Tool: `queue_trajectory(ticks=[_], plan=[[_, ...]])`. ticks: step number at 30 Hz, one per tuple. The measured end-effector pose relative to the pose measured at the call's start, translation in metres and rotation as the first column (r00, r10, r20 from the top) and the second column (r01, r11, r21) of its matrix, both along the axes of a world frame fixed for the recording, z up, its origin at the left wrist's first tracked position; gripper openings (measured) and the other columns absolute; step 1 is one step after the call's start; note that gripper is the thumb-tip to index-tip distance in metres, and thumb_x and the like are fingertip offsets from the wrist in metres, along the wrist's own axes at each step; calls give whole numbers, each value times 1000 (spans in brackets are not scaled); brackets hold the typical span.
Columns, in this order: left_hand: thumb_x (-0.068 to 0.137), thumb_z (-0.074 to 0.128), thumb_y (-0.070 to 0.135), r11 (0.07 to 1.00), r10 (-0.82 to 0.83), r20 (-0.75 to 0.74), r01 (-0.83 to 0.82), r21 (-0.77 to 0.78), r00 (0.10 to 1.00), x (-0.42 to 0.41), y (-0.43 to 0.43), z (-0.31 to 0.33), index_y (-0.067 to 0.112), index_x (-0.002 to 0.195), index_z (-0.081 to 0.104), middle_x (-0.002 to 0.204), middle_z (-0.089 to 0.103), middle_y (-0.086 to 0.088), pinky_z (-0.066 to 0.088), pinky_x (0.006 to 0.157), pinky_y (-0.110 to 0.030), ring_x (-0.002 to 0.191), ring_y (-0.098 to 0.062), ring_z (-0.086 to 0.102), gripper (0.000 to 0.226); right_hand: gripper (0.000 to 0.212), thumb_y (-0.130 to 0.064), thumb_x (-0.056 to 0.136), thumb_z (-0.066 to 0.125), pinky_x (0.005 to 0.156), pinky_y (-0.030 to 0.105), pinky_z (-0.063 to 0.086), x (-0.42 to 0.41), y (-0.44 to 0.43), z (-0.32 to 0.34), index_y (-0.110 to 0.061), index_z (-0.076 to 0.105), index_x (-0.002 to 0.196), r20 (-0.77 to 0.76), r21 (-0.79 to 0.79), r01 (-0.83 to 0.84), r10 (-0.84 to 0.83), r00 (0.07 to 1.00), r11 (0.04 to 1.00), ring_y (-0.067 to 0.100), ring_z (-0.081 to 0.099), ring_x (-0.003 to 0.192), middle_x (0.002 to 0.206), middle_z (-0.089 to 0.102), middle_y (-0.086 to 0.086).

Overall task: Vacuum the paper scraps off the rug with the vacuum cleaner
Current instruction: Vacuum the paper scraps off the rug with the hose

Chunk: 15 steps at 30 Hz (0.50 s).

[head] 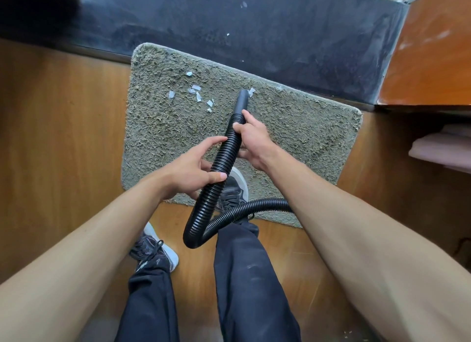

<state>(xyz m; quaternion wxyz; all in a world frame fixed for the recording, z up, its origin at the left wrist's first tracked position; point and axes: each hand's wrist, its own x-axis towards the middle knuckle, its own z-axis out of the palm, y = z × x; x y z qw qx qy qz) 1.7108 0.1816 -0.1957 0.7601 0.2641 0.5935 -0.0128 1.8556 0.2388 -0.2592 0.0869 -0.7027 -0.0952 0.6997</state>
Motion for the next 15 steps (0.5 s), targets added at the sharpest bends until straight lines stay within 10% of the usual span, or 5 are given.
queue_trajectory(ticks=[6,15], plan=[[96,61,6,1000,-28,11,28,0,1000,12,8,1,53,142,34,95,66,-11,61,64,-49,80,-24,68,72,62,-4,97,46,55,27,52,13,4,5,-32,33,150,25,0,48,-48,999,999,13,59,78,124,62,5],[95,62,8,993,-116,5,115,22,993,39,31,-3,54,145,32,101,66,-15,56,53,-35,78,-25,69,75,59,-4,98,47,63,34,58,43,15,3,-31,34,150,74,5,170,-170,983,985,16,59,76,108,64,4]])
